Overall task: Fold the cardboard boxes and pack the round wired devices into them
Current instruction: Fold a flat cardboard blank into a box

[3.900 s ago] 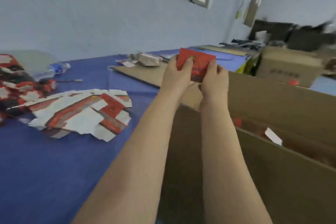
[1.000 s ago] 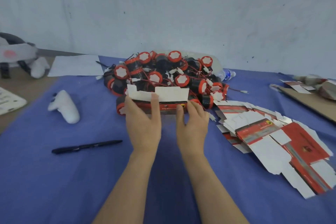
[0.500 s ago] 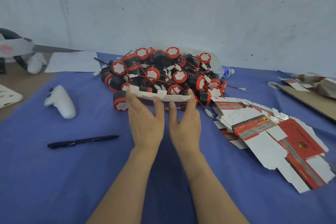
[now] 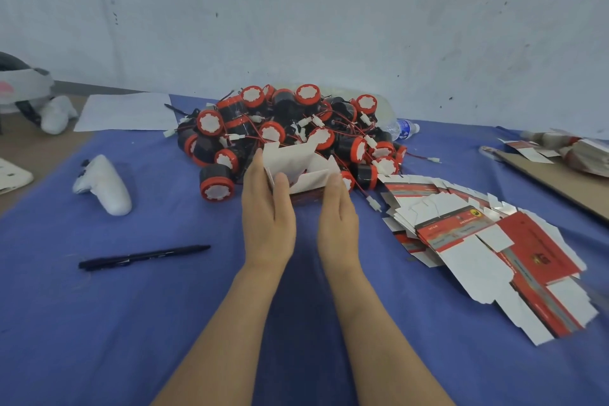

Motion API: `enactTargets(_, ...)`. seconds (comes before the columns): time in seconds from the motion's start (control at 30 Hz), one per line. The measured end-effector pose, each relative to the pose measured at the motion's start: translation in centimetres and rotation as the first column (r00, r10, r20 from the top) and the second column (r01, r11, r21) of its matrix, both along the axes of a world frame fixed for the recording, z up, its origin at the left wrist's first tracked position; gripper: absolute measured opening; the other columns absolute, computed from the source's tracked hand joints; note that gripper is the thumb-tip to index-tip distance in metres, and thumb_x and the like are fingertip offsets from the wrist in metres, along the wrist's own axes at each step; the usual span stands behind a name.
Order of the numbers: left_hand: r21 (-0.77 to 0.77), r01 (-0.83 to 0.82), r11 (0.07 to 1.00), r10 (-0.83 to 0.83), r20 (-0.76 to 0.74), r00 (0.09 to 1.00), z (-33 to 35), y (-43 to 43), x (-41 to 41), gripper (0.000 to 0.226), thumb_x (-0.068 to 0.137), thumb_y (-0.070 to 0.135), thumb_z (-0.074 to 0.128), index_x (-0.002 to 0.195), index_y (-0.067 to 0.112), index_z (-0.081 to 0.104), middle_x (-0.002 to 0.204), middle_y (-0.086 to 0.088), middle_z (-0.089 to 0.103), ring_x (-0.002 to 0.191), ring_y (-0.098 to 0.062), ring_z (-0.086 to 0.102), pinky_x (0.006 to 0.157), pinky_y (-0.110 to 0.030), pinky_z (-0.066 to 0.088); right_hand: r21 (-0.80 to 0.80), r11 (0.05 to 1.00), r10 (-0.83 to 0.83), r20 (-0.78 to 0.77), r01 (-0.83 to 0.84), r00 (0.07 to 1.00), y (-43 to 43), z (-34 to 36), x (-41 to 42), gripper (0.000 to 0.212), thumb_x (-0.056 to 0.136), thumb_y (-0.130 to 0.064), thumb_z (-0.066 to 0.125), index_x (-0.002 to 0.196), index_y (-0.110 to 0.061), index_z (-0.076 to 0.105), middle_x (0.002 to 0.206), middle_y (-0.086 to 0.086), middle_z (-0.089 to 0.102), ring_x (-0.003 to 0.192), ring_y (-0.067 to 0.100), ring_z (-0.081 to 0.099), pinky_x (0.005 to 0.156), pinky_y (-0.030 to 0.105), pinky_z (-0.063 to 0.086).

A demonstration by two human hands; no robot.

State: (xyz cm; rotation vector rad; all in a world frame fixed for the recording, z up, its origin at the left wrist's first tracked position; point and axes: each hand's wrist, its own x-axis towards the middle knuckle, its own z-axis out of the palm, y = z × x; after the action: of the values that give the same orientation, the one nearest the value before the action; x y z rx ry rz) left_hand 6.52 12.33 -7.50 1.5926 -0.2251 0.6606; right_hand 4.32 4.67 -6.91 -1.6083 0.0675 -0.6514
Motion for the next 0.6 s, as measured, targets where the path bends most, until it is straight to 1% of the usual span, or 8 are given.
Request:
enactTargets(0.1,0.029,0.028,0.999,-0.028,0.018,0.999,0.2,0.2,-0.3,0.047,0.095,0.054,0.023,0.142,0.047,0.026,0.135,0.039,0.033,0.124,0.023,0.031,0.1,-0.005,0.031,0.077,0.997,0.032,-0.028,-0.03,0.999,-0.5,0.4,0.0,0.042,0.101,-0.046,0.033,0.079,-0.051,0.069,0.098,-0.029,0.059,0.097,0.002,0.055,0.066,0.017,0.048)
enactTargets(0.13,0.042,0.047,0.998,-0.048,0.011,0.999,0.2,0.2,-0.4,0.043,0.094,0.057,0.022,0.137,0.052,0.028,0.13,0.039,0.036,0.121,0.024,0.034,0.097,-0.003,0.033,0.061,0.998,0.027,-0.016,-0.026,1.0,-0.7,0.4,0.1,0.035,0.101,-0.045,0.034,0.092,-0.051,0.067,0.099,-0.03,0.064,0.097,0.0,0.06,0.066,0.012,0.05)
enactTargets(0.2,0.05,0.08,0.996,-0.08,-0.004,0.997,0.3,0.1,-0.5,0.037,0.095,0.058,0.023,0.128,0.053,0.037,0.126,0.032,0.046,0.119,0.013,0.044,0.094,-0.012,0.041,0.003,0.999,0.038,0.013,-0.038,0.999,-1.1,0.5,0.1,0.029,0.102,-0.042,0.032,0.125,-0.054,0.046,0.104,-0.051,0.052,0.104,-0.022,0.05,0.076,0.002,0.043)
enactTargets(0.27,0.05,0.072,0.996,-0.072,-0.01,0.997,0.4,0.1,-0.5,0.037,0.097,0.053,0.025,0.123,0.04,0.048,0.121,0.023,0.053,0.114,0.006,0.05,0.09,-0.015,0.044,-0.043,0.996,0.076,0.037,-0.074,0.996,-1.4,0.6,0.2,0.035,0.103,-0.037,0.033,0.131,-0.057,0.031,0.11,-0.056,0.043,0.11,-0.025,0.043,0.086,0.003,0.041)
enactTargets(0.37,0.04,0.04,0.998,-0.04,-0.016,0.999,0.5,0.2,-0.4,0.025,0.099,0.042,0.029,0.106,0.036,0.052,0.108,0.017,0.056,0.099,0.005,0.053,0.079,-0.011,0.043,-0.102,0.984,0.155,0.059,-0.148,0.986,-1.6,0.6,0.3,0.043,0.104,-0.021,0.037,0.125,-0.058,0.035,0.136,-0.026,0.046,0.126,-0.001,0.045,0.103,0.025,0.042)
enactTargets(0.43,0.001,0.048,0.999,-0.048,-0.049,0.998,0.6,0.3,-0.3,0.022,0.103,0.036,0.032,0.102,0.03,0.053,0.103,0.011,0.059,0.094,0.0,0.055,0.078,-0.019,0.045,-0.108,0.985,0.144,0.076,-0.136,0.987,-1.6,0.6,0.3,0.036,0.103,-0.018,0.038,0.123,-0.046,0.049,0.129,-0.02,0.053,0.119,-0.001,0.049,0.098,0.024,0.045)
enactTargets(0.5,-0.06,0.088,0.994,-0.093,-0.094,0.991,0.7,0.4,-0.3,0.019,0.103,0.031,0.037,0.097,0.028,0.054,0.1,0.013,0.06,0.092,-0.002,0.056,0.079,-0.024,0.046,-0.08,0.991,0.115,0.073,-0.109,0.991,-1.6,0.4,0.3,0.027,0.102,-0.02,0.039,0.109,-0.033,0.061,0.106,-0.022,0.063,0.099,-0.005,0.057,0.08,0.014,0.048)
enactTargets(0.6,-0.077,0.143,0.987,-0.153,-0.145,0.978,0.6,0.1,-0.5,0.014,0.1,0.02,0.043,0.098,0.027,0.054,0.107,0.01,0.059,0.101,-0.007,0.056,0.082,-0.023,0.045,-0.005,0.996,0.086,0.003,-0.086,0.996,-1.6,0.1,0.3,0.028,0.101,-0.021,0.04,0.091,-0.031,0.065,0.087,-0.022,0.065,0.082,-0.006,0.058,0.067,0.008,0.044)
